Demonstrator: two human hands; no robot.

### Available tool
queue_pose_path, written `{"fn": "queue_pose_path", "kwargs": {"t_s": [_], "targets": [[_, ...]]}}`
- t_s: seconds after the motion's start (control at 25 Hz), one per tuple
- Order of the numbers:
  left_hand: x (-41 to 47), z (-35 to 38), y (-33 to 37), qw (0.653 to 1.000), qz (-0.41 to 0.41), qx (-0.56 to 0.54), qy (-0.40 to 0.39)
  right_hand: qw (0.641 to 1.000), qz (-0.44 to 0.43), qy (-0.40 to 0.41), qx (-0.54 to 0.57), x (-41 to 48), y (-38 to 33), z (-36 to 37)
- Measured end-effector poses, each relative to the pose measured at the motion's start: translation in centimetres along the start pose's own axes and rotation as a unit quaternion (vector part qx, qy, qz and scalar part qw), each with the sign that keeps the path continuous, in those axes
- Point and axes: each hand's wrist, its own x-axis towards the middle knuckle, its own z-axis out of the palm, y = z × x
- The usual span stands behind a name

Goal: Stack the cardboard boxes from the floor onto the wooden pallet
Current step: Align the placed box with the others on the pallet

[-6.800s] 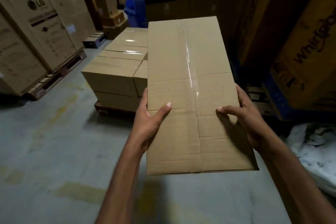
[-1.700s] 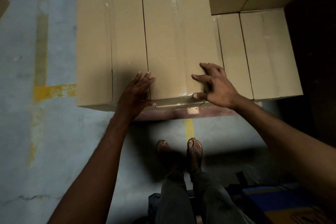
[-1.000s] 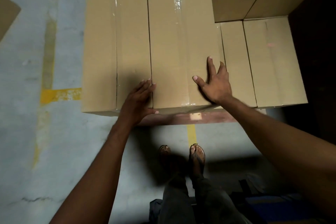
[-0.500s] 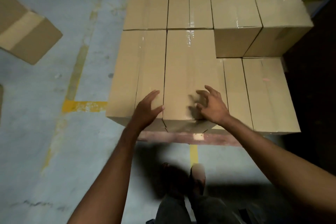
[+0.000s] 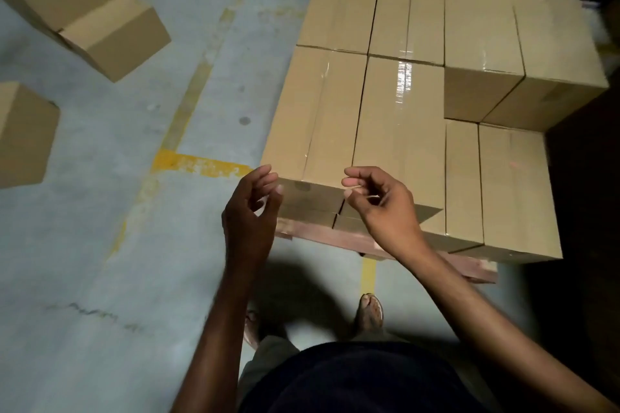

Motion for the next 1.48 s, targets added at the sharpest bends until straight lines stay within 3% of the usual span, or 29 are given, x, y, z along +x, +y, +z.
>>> {"fn": "queue_pose_path", "kwargs": {"t_s": [0.32, 0.68, 1.2, 1.48], "targets": [[3.4, -17.4, -3.0, 0.999, -0.015, 0.014, 0.046, 0.993, 0.006, -0.09, 0.075, -2.0, -5.2, 21.1], [12.3, -32.0, -5.1, 0.982, -0.066, -0.08, 0.157, 0.985, 0.003, -0.14, 0.101, 3.2, -11.7, 37.8], [38.2, -49.4, -8.6, 0.974, -0.039, -0.046, 0.218, 0.975, -0.008, -0.204, 0.086, 23.7, -22.2, 62.7], [53.7, -60.9, -15.1, 0.983, -0.003, -0.005, 0.182, 0.983, 0.008, -0.153, 0.102, 33.1, -25.5, 79.0]]}}
